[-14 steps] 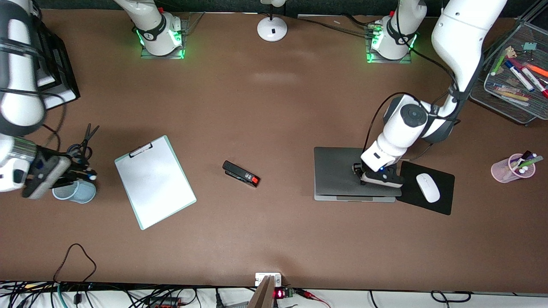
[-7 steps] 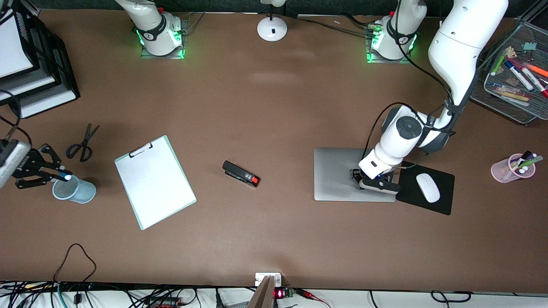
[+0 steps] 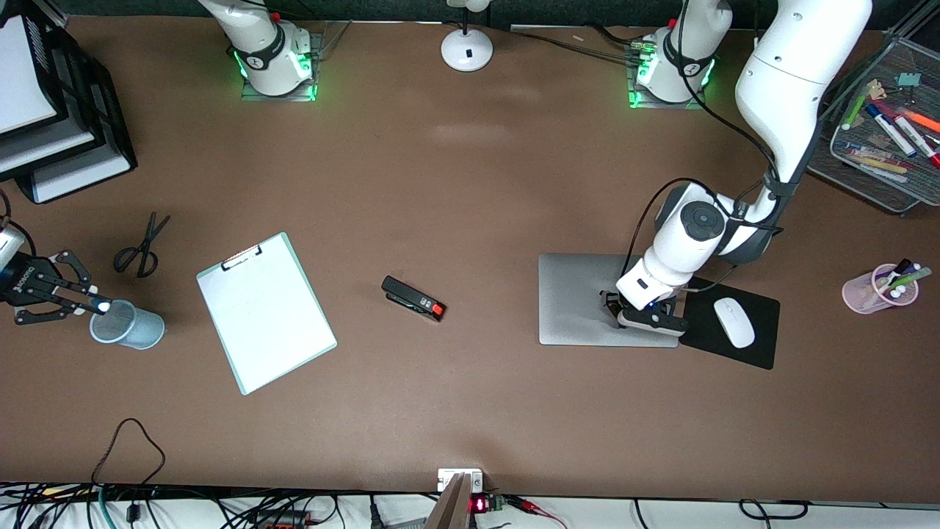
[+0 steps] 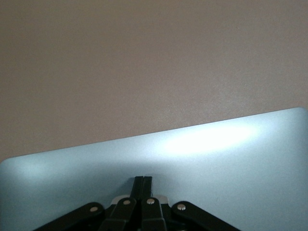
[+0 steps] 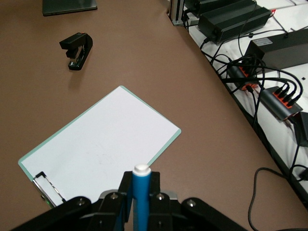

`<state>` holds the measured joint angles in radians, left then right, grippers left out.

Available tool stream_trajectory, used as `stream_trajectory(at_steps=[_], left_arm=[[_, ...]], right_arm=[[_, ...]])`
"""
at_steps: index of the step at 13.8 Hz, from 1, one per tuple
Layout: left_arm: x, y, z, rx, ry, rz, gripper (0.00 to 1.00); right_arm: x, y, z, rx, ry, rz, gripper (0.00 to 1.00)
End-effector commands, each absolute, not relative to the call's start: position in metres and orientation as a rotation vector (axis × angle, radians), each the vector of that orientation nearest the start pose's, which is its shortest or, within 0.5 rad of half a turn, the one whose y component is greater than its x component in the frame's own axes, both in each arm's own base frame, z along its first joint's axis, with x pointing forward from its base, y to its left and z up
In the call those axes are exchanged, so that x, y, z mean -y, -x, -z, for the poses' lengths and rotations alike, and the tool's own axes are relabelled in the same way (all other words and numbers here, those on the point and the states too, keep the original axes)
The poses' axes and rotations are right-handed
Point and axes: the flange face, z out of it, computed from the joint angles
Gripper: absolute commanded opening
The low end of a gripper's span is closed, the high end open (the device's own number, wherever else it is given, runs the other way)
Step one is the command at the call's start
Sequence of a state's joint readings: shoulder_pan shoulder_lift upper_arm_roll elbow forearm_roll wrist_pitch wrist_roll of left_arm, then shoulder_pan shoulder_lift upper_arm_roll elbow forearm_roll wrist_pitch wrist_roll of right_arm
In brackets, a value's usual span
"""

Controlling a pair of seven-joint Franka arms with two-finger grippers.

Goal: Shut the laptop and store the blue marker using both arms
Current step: 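Lower the marker into the cup while the left gripper presses the lid, then open the right gripper over the cup while the left gripper lifts off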

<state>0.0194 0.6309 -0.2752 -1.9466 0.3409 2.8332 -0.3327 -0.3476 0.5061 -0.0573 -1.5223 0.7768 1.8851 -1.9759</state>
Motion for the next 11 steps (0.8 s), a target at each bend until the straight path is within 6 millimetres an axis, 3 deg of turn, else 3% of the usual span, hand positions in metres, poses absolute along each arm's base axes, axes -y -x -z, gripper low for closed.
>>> stream_trajectory(at_steps=[1,3,8,11], left_arm=[[0.17,-0.624,-0.211,-0.283,3.158,0.487,0.0],[0.168,-0.623,-0.231,-0.288,3.128,0.436,0.0],[0.175,-0.61,-0.277,-0.311,3.052,0.255,0.0],[0.181,-0.599,-0.304,-0.32,3.005,0.166,0.0]], right_arm=[[0.242,-0.653,-0.373,1.562,2.105,0.894,0.0],[0.25,-0.652,-0.368,1.567,2.079,0.957,0.0],[0.264,-0.65,-0.313,1.52,2.011,1.057,0.0],[0.263,-0.651,-0.303,1.509,2.0,1.069,0.0]])
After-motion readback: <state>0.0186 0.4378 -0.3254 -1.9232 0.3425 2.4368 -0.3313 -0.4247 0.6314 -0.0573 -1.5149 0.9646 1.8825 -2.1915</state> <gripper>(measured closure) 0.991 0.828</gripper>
